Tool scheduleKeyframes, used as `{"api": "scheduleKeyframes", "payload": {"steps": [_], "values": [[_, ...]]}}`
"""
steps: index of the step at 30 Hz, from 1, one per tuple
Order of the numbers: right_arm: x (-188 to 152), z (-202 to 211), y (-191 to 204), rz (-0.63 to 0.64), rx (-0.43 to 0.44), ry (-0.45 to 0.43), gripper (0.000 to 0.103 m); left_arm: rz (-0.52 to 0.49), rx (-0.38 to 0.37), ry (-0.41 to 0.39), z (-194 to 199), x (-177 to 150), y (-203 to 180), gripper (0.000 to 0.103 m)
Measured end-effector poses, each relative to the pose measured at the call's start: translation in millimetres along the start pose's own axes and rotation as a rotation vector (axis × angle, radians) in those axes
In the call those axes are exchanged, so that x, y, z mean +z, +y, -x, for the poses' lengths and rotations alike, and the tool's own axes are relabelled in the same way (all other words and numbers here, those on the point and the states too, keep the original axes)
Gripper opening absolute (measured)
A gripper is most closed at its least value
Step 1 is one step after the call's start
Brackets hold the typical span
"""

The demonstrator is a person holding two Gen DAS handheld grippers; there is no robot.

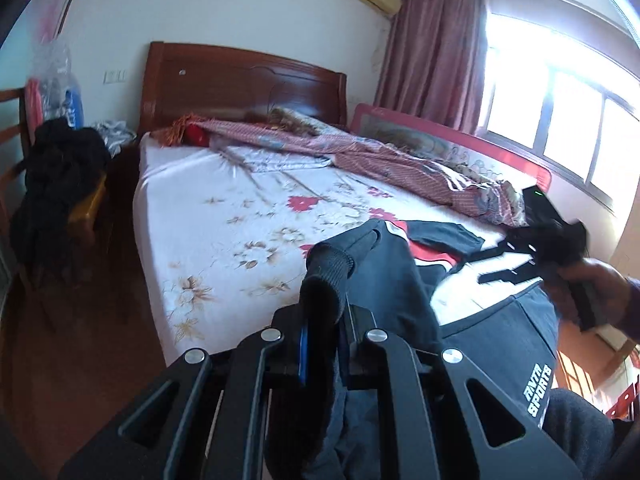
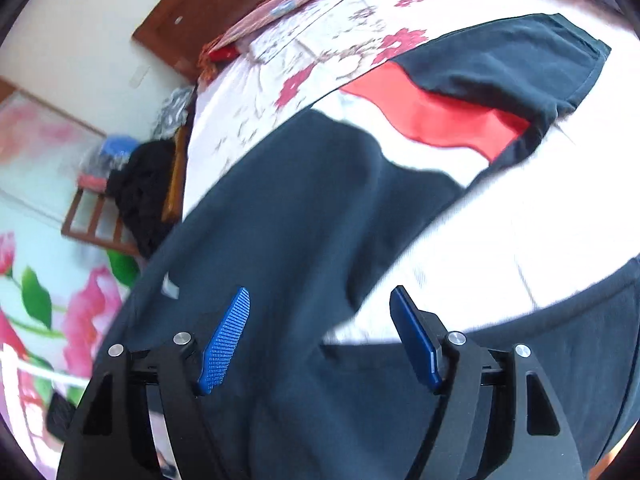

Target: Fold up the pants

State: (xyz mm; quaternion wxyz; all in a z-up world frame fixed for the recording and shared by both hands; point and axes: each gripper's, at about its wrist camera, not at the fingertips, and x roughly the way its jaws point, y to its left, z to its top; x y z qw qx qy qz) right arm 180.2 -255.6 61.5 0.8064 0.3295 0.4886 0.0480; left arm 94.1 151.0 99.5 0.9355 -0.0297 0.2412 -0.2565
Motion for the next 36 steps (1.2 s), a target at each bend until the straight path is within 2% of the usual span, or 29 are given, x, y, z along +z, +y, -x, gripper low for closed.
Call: {"api": "scheduleKeyframes", "payload": {"steps": [4, 6, 9, 10, 11, 12, 15, 17, 22, 25, 28, 30, 36], "values": [[74.3, -33.8, -20.0, -0.206, 0.006, 0.03, 0.072, -0.046, -0.031, -0.017, 26.8, -1.1, -25.1, 0.01], [95.8, -48.8, -33.0, -0.291, -0.027, 0.034, 0.072, -0.066, -0.039, -0.007, 34.2, -4.9, -33.7, 0.01], [111.7, -69.7, -45.0, -0.338, -0.09, 0.057, 0.072, -0.099, -0.055, 0.012, 40.5, -14.0, -43.5, 0.01], [112.8, -75.2, -49.1, -0.342, -0.107, 0.067, 0.063, -0.102, -0.056, 0.019, 40.7, -15.7, -45.4, 0.01], [110.9, -78.4, -52.1, -0.337, -0.104, 0.057, 0.047, -0.109, -0.054, 0.025, 40.5, -18.2, -47.6, 0.01], [108.8, -79.0, -55.1, -0.329, -0.09, 0.043, 0.01, -0.115, -0.048, 0.027, 40.9, -19.4, -47.8, 0.01], [97.3, -69.5, -58.3, -0.268, -0.033, 0.015, 0.009, -0.107, 0.011, 0.025, 39.3, -20.1, -39.1, 0.01], [92.9, -54.2, -62.9, -0.252, 0.039, -0.022, 0.009, -0.082, 0.058, 0.014, 40.0, -19.6, -25.3, 0.01], [46.9, 19.6, -74.0, -0.248, 0.248, -0.107, 0.009, -0.048, 0.133, -0.003, 52.8, -24.5, -2.1, 0.011], [-0.4, 66.2, -83.8, -0.229, 0.305, -0.138, 0.009, -0.04, 0.142, 0.0, 64.0, -30.2, -0.9, 0.011], [-54.6, 96.2, -100.1, -0.228, 0.32, -0.138, 0.009, -0.033, 0.132, 0.014, 79.3, -39.6, -5.5, 0.011], [-90.2, 106.5, -112.4, -0.228, 0.297, -0.133, 0.009, -0.048, 0.133, 0.031, 89.2, -49.3, -11.4, 0.012], [-169.5, 92.7, -159.8, -0.329, 0.265, -0.068, 0.009, -0.017, 0.134, 0.134, 103.6, -91.3, -24.2, 0.015]]}}
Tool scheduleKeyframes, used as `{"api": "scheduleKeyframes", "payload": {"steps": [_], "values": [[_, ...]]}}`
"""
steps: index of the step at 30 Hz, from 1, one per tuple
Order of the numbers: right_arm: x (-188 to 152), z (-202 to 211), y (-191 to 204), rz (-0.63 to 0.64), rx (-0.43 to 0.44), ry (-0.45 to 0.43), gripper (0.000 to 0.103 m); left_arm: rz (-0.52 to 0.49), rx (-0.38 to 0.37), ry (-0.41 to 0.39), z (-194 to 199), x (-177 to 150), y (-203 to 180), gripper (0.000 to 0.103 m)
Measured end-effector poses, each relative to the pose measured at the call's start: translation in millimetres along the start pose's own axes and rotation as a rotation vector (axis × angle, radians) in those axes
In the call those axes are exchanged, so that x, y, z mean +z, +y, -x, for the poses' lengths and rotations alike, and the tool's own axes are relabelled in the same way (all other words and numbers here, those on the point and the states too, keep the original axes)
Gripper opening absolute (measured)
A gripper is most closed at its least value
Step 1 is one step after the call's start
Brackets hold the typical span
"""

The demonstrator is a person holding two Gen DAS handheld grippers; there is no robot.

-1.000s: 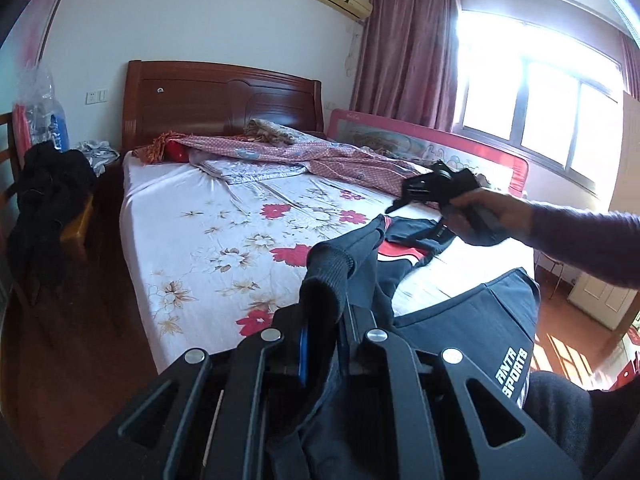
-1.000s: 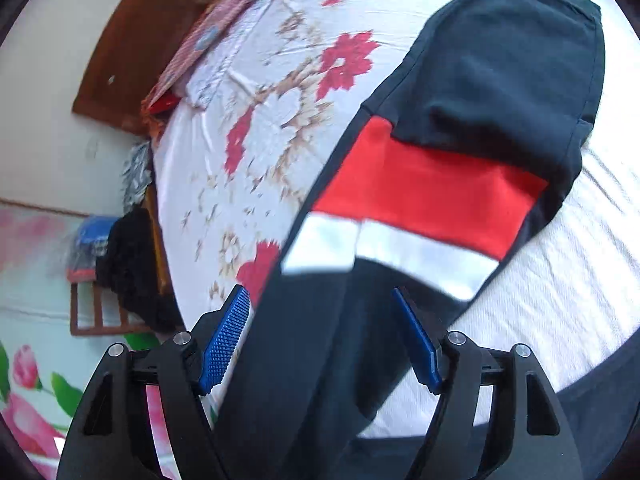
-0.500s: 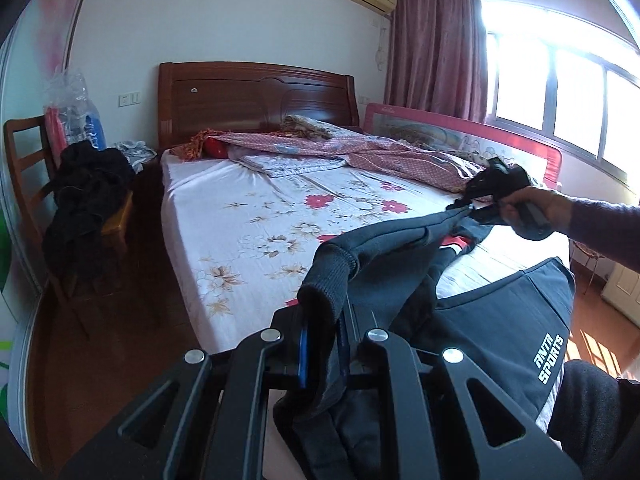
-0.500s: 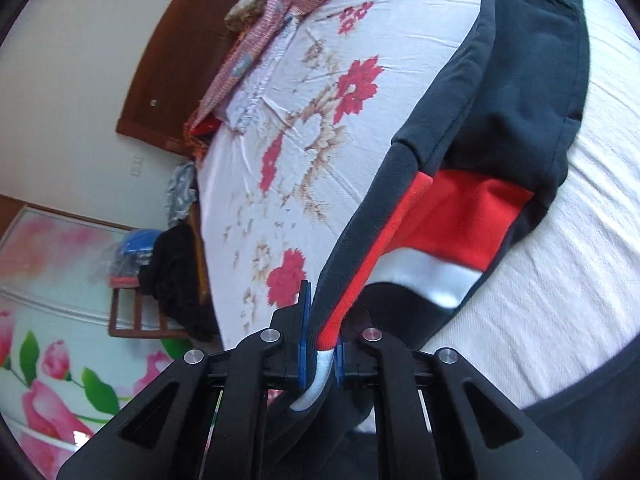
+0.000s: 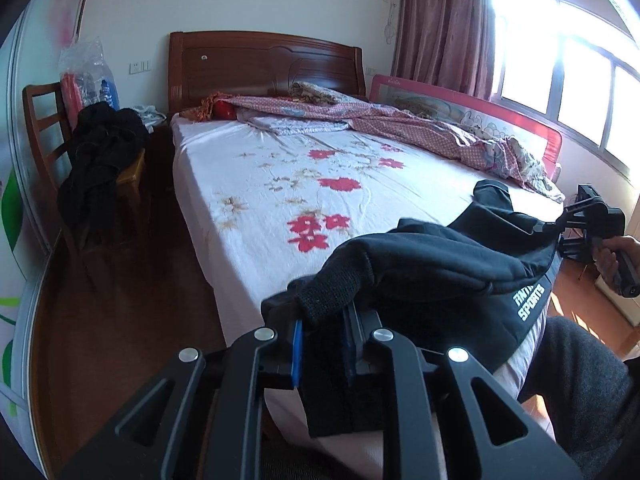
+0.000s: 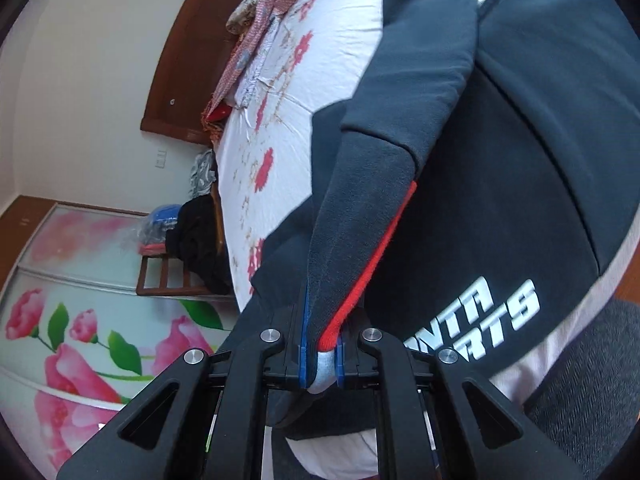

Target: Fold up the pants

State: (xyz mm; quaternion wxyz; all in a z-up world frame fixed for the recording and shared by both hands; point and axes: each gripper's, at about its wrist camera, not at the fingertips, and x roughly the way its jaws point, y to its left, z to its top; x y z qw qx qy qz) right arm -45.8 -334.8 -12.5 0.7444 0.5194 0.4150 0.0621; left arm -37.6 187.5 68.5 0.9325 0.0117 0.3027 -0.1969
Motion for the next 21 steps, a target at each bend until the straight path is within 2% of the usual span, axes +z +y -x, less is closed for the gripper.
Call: {"api": "scheduleKeyframes", "payload": {"steps": [3, 7, 9, 15, 17, 19, 20, 21], "values": [[-14.8, -0.3, -23.0, -0.036, -0.022, 0.001, 0.009, -0.008, 0.013, 0.039, 0.1, -19.4, -11.2, 0.015], [-25.8, -2.8, -32.1, -0.036, -0.041, 0.019, 0.009, 0.016, 0.029, 0.069, 2.1, -35.2, -12.6, 0.015], [-31.4, -5.5, -32.2, 0.002, -0.08, 0.031, 0.009, 0.009, 0.062, 0.089, -2.1, -41.6, -9.7, 0.016], [-36.8, -15.0, -46.6, 0.009, -0.085, 0.036, 0.009, 0.069, 0.135, 0.176, -25.0, -60.5, 10.2, 0.016], [-38.7, -16.6, -47.1, 0.022, -0.095, 0.036, 0.009, 0.124, 0.139, 0.189, -29.4, -64.5, 19.0, 0.018], [-37.5, -19.0, -46.8, 0.016, -0.093, 0.039, 0.009, 0.164, 0.218, 0.225, -34.0, -67.5, 28.3, 0.024], [-37.1, -20.8, -47.4, 0.013, -0.085, 0.046, 0.009, 0.188, 0.244, 0.227, -32.6, -67.8, 33.3, 0.025], [-36.7, -20.5, -49.7, 0.013, -0.079, 0.049, 0.009, 0.202, 0.304, 0.218, -27.6, -66.4, 36.5, 0.025]]}}
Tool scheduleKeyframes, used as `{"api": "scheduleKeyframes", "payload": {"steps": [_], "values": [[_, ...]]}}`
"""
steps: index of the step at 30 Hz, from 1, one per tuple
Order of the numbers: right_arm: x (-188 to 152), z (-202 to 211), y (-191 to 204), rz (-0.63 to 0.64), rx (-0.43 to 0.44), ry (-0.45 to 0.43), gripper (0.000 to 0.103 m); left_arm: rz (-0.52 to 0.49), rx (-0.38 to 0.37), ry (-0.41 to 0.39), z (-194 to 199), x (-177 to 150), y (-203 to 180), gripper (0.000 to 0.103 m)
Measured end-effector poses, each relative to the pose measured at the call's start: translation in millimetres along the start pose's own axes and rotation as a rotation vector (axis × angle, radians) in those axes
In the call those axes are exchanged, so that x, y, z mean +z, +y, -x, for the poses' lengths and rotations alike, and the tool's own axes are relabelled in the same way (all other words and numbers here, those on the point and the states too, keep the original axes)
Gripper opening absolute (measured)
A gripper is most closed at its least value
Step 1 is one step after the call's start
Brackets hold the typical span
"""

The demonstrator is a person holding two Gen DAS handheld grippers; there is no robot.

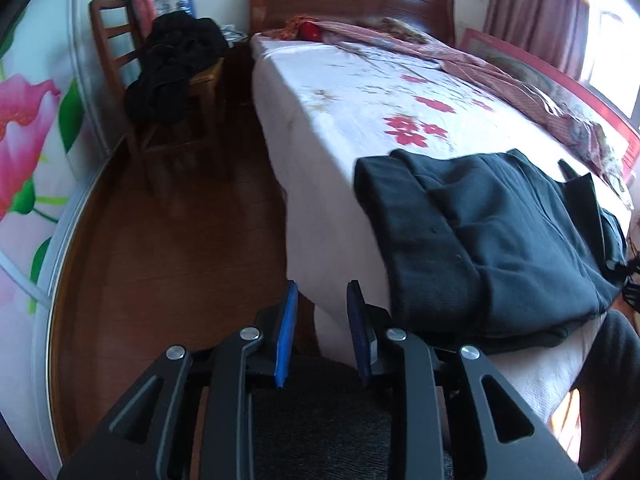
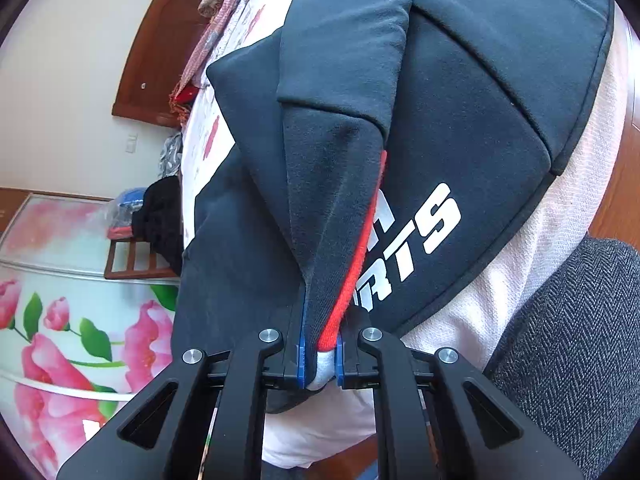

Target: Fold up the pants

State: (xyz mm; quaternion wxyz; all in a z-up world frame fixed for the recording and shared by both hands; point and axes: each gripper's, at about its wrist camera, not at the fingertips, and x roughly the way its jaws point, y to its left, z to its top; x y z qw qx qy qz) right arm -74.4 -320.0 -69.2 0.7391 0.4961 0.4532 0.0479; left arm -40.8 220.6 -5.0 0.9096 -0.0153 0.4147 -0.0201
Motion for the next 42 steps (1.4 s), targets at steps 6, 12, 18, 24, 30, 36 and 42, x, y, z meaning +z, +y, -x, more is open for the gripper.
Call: {"api": "scheduleKeyframes", "payload": {"steps": [6, 12, 18, 24, 30, 36, 42], "values": [[-0.2, -0.5, -3.2, -0.007, 0.011, 0.005, 0.019, 0.056, 0.042, -0.244, 63.3, 33.3, -25.5, 0.074], [-1.9, 7.8, 9.8, 0.025, -0.004, -0.004, 0.047, -0.123, -0.277, -0.22, 28.6, 86.8, -145.3, 0.095], [-2.6, 23.4, -8.1, -0.021, 0.019, -0.03, 0.047, -0.156, -0.564, -0.038, -47.6, 111.5, -238.7, 0.095], [2.8, 28.6, -27.8, -0.063, 0.028, -0.042, 0.047, -0.009, -0.59, 0.262, -132.3, 95.1, -231.9, 0.082], [13.9, 44.0, -35.0, -0.051, 0.02, -0.068, 0.047, 0.161, -0.699, 0.247, -136.8, 81.9, -187.9, 0.047], [84.2, 91.1, -19.6, 0.002, -0.072, -0.294, 0.047, 0.2, -0.772, 0.151, -133.3, 67.3, -181.7, 0.047], [217.0, 89.9, -23.4, -0.016, -0.248, -0.452, 0.047, 0.183, -0.771, 0.133, -135.1, 67.3, -179.7, 0.047]]}}
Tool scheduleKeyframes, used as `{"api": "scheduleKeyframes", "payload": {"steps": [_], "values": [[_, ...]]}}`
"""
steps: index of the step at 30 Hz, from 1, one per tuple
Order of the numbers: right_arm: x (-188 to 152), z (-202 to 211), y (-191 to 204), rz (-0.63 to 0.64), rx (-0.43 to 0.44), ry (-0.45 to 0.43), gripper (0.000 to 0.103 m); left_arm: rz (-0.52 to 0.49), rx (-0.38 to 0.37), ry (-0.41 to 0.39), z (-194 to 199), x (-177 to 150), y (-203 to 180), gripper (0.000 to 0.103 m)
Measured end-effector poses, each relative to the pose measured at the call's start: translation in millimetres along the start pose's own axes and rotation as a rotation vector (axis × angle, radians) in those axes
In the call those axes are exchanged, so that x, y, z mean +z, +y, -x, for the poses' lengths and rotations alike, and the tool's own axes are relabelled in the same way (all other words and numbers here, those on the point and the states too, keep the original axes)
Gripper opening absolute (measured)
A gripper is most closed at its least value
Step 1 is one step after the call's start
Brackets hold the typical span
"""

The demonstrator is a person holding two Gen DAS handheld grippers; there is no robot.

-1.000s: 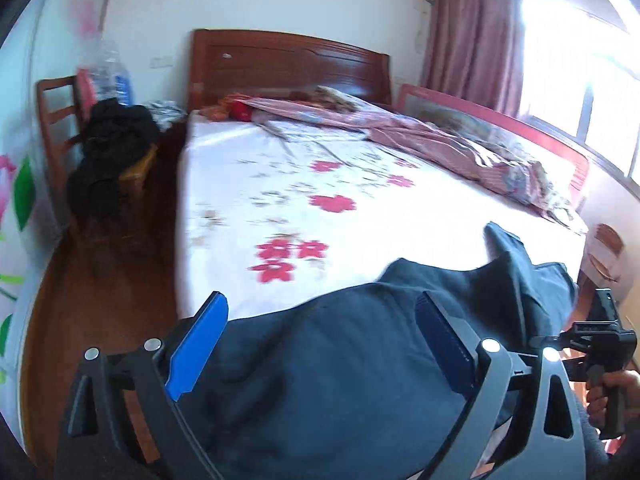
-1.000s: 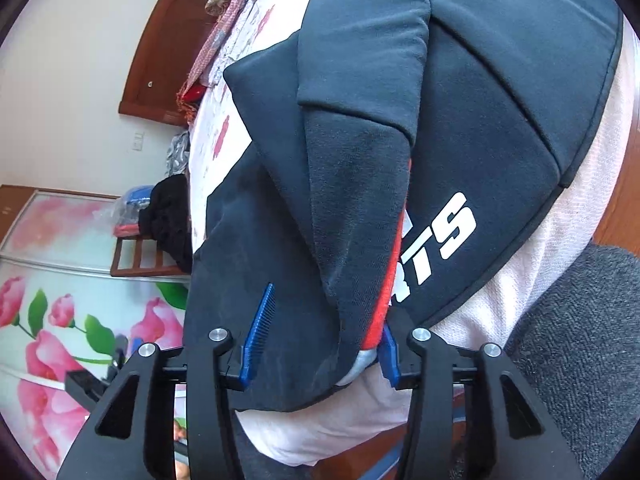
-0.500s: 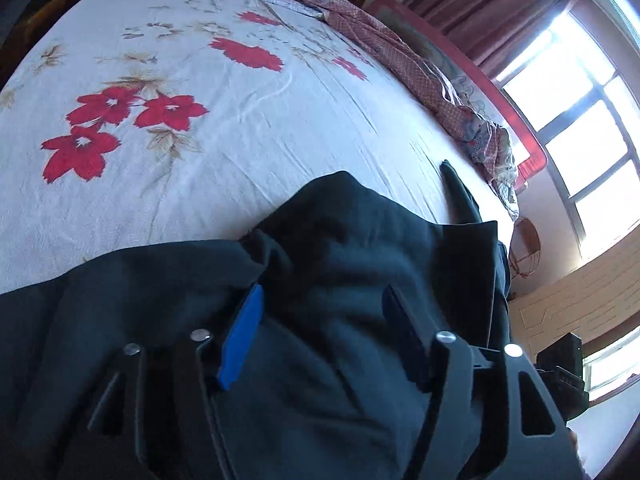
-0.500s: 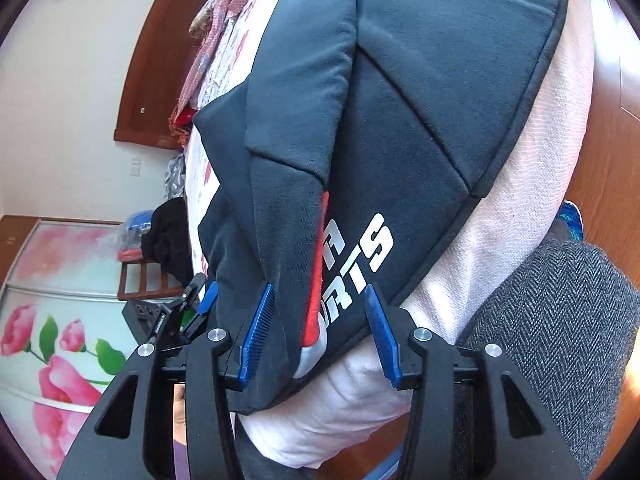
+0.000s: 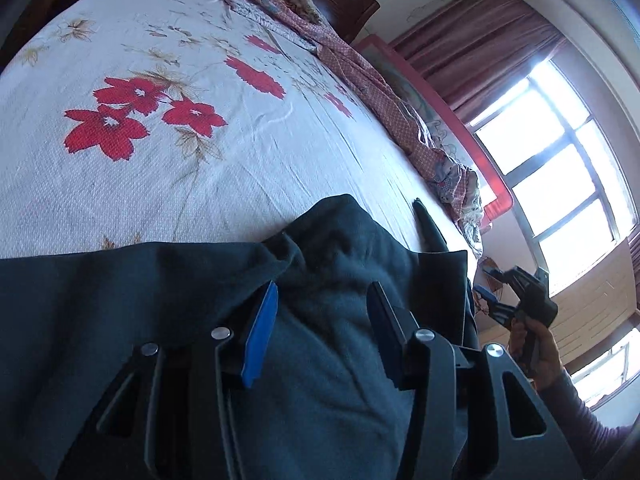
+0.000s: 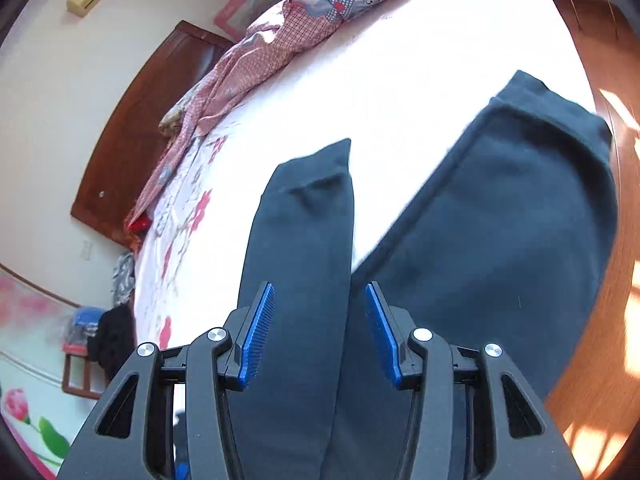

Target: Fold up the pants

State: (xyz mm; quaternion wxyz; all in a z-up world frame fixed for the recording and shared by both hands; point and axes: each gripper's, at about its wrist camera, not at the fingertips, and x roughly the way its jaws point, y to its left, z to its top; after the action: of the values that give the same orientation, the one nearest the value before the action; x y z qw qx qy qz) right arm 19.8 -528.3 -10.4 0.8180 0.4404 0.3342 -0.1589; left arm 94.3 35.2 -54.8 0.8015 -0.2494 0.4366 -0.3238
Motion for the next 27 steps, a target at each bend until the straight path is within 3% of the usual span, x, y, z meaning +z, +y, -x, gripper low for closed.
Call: {"api": "scheduleKeyframes", "payload": {"steps": [4, 9, 11, 13, 16, 20, 24, 27], "values": [[37.9, -44.4, 12.3, -0.004, -0.123, -0.004, 0.047, -0.023, 0.022, -0.005, 0.4, 0.7, -0.6, 0.047], [37.7, -82.9, 16.0, 0.043, -0.204, 0.065, 0.045, -0.033, 0.033, -0.008, 0.1, 0.3, -1.8, 0.047], [36.4, -83.7, 20.2, 0.075, -0.211, 0.051, 0.01, -0.036, 0.034, -0.009, 0.9, 0.3, -1.9, 0.047], [35.5, -82.2, 25.7, 0.101, -0.195, 0.064, 0.005, -0.036, 0.03, -0.012, 1.5, 0.4, -0.8, 0.047], [37.9, -56.5, 38.9, 0.113, -0.089, 0.023, 0.005, -0.036, 0.03, -0.013, 2.0, -0.1, -0.1, 0.047], [49.5, 22.9, 32.5, 0.099, 0.013, -0.145, 0.005, -0.036, 0.029, -0.013, 2.4, 0.2, 0.6, 0.047], [54.2, 90.6, -26.3, 0.051, -0.025, -0.287, 0.005, -0.036, 0.029, -0.013, 3.0, -0.2, 0.6, 0.047], [43.8, 102.8, -94.6, -0.044, -0.108, -0.293, 0.005, -0.037, 0.032, -0.013, 2.7, -0.4, 0.3, 0.047]]}}
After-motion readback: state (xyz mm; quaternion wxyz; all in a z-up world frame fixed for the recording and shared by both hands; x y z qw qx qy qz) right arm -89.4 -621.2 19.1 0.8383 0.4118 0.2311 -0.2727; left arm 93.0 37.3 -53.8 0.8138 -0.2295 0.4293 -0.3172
